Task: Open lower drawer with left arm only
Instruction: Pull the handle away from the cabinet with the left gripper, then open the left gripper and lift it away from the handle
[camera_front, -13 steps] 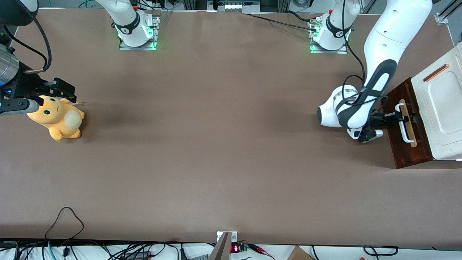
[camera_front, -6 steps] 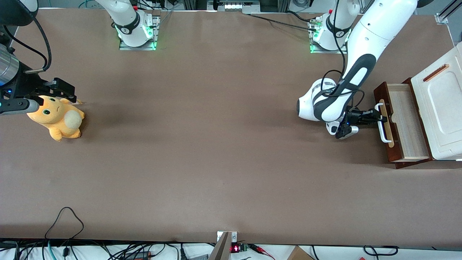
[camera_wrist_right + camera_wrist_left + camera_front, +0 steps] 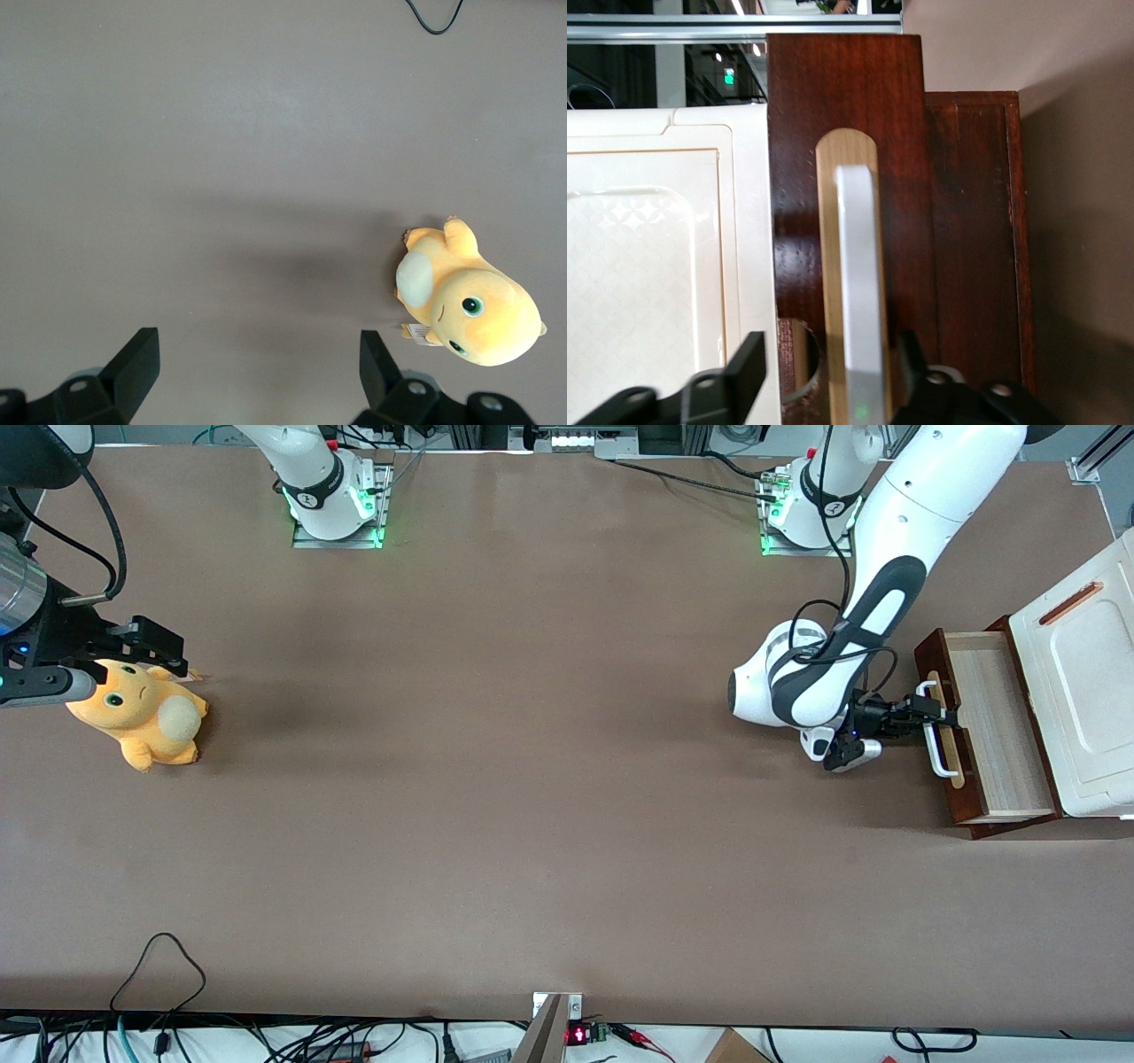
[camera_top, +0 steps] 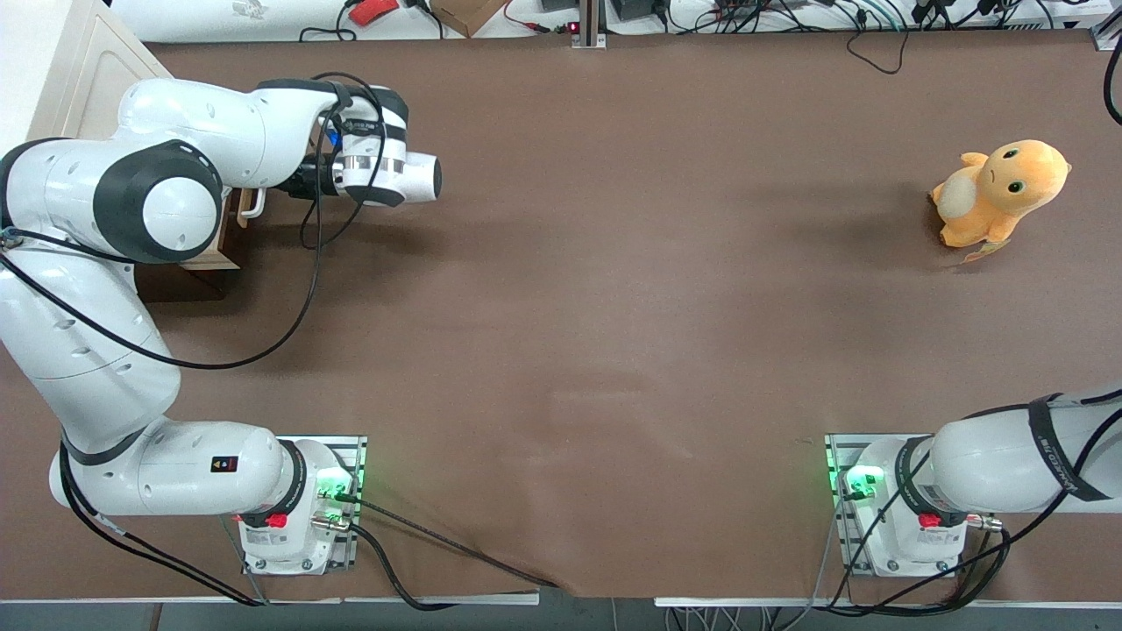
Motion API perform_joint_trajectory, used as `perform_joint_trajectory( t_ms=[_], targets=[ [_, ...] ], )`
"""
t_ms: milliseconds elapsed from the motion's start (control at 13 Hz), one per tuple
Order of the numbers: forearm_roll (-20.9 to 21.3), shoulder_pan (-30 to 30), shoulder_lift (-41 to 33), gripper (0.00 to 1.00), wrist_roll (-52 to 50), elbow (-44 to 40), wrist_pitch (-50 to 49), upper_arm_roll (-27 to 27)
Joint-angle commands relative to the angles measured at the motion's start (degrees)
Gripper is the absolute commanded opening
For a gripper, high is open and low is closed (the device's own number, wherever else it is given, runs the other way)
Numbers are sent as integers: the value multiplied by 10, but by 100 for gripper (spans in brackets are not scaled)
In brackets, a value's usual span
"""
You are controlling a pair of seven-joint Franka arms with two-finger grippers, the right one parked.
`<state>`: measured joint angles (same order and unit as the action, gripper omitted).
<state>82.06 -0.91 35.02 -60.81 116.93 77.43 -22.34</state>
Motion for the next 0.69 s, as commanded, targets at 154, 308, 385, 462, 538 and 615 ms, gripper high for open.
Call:
perform_joint_trajectory(
  t_ms=[154, 308, 385, 462, 538, 615],
  targets=[
    [-123, 1, -56, 100, 98, -81, 72, -1],
    [-195, 1, -98, 100, 145, -95, 118, 3],
    [-247, 1, -116, 100, 167, -107, 122, 7],
    [-301, 2, -131, 100, 188, -125, 122, 12],
    [-339, 2, -150, 100, 211, -137, 124, 13],
    [-369, 2, -172, 100, 233, -139, 128, 18]
  ],
)
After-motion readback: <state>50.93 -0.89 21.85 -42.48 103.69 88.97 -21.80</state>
